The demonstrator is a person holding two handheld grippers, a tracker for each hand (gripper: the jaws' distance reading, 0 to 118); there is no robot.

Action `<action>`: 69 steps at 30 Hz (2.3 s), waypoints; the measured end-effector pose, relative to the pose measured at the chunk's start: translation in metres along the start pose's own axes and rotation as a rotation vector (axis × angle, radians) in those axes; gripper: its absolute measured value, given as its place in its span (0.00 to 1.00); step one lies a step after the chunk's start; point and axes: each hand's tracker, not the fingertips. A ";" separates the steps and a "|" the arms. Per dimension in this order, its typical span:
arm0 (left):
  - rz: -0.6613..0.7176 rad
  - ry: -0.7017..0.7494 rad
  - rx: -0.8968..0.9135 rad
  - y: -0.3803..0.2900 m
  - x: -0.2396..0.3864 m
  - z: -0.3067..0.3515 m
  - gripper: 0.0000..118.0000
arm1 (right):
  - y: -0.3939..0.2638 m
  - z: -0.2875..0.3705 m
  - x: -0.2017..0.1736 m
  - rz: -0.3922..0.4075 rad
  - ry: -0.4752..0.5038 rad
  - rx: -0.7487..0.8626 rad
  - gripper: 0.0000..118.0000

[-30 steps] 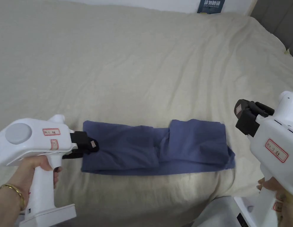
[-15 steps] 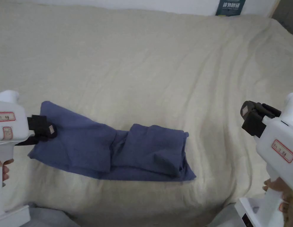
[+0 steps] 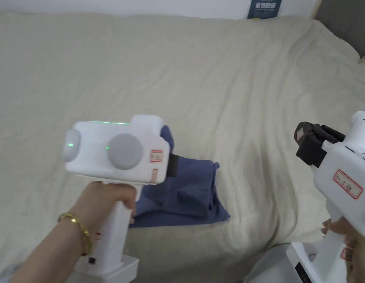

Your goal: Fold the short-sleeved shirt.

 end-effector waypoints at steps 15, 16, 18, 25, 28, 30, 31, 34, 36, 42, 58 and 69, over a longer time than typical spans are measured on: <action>0.097 -0.144 -0.082 -0.013 0.039 -0.112 0.78 | -0.005 0.023 0.041 -0.052 -0.117 0.000 0.03; 0.103 -0.138 -0.033 -0.011 0.036 -0.101 0.78 | -0.005 0.023 0.041 -0.055 -0.120 -0.002 0.03; 0.108 -0.127 0.099 -0.007 0.027 -0.078 0.71 | -0.006 0.021 0.041 -0.061 -0.117 -0.006 0.03; -0.032 0.084 0.284 -0.037 0.035 -0.064 0.03 | -0.011 0.017 0.034 -0.041 -0.090 -0.024 0.03; -0.063 0.048 0.197 -0.053 0.047 -0.086 0.00 | -0.015 0.017 0.035 -0.049 -0.081 -0.031 0.03; -0.129 0.069 0.163 -0.061 0.059 -0.104 0.00 | -0.017 0.019 0.037 -0.052 -0.080 -0.038 0.03; -0.164 0.088 0.144 -0.065 0.066 -0.114 0.00 | -0.018 0.020 0.038 -0.049 -0.085 -0.040 0.03; -0.221 0.108 0.064 -0.075 0.083 -0.138 0.00 | -0.019 0.027 0.045 -0.052 -0.097 -0.045 0.03; -0.297 0.152 0.097 -0.082 0.087 -0.151 0.00 | -0.018 0.030 0.049 -0.054 -0.115 -0.048 0.03; -0.267 0.066 0.061 -0.057 0.092 -0.141 0.00 | -0.013 0.037 0.049 -0.047 -0.129 -0.038 0.03; 0.019 0.268 0.665 -0.040 -0.029 0.047 0.00 | -0.028 -0.037 -0.071 0.088 0.102 -0.024 0.03; 0.107 0.357 0.603 -0.081 -0.078 0.062 0.00 | -0.146 -0.128 -0.136 0.148 0.121 -0.319 0.03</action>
